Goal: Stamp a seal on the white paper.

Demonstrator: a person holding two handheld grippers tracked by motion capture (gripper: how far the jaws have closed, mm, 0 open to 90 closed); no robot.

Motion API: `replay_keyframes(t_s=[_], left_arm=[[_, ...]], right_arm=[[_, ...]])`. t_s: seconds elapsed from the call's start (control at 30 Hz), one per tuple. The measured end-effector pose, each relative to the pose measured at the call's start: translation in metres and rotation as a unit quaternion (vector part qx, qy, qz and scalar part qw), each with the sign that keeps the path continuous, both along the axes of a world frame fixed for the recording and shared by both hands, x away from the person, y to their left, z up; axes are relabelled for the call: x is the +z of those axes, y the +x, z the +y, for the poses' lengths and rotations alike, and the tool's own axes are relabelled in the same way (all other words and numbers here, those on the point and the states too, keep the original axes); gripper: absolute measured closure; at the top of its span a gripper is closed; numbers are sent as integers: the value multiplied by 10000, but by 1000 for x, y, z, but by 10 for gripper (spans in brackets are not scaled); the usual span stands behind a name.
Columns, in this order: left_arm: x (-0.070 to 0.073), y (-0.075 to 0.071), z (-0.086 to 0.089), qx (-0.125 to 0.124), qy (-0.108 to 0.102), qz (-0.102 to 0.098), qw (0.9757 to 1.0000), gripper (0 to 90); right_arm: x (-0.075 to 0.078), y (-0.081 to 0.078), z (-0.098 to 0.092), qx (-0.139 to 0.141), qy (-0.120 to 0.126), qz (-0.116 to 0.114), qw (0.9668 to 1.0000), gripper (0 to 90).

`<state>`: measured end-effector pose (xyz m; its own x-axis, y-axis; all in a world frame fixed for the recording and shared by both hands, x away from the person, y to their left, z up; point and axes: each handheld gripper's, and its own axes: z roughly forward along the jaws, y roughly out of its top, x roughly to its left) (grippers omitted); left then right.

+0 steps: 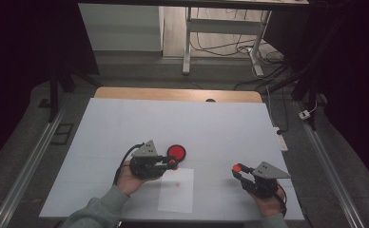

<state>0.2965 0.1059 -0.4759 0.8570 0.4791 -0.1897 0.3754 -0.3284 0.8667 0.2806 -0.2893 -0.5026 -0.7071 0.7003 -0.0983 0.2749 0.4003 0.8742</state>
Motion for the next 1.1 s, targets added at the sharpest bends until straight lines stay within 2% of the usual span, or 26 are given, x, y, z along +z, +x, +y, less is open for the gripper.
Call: replay_keyframes(t_s=[0.07, 0.3, 0.47, 0.57, 1.1], left_arm=[[4, 2, 3, 52, -104, 32, 9999, 724], [14, 5, 9, 155, -200, 5, 9997, 724], [24, 5, 12, 177, -234, -121, 9995, 724], [26, 5, 12, 185, -198, -155, 9995, 724], [23, 6, 7, 27, -89, 5, 10000, 724]], right_arm=[[0, 0, 0, -3, -15, 4, 10000, 646], [0, 0, 0, -6, 2, 8, 10000, 645], [0, 0, 0, 0, 0, -13, 10000, 646], [0, 0, -1, -26, 6, 5, 10000, 646], [0, 1, -1, -9, -5, 15, 10000, 646]])
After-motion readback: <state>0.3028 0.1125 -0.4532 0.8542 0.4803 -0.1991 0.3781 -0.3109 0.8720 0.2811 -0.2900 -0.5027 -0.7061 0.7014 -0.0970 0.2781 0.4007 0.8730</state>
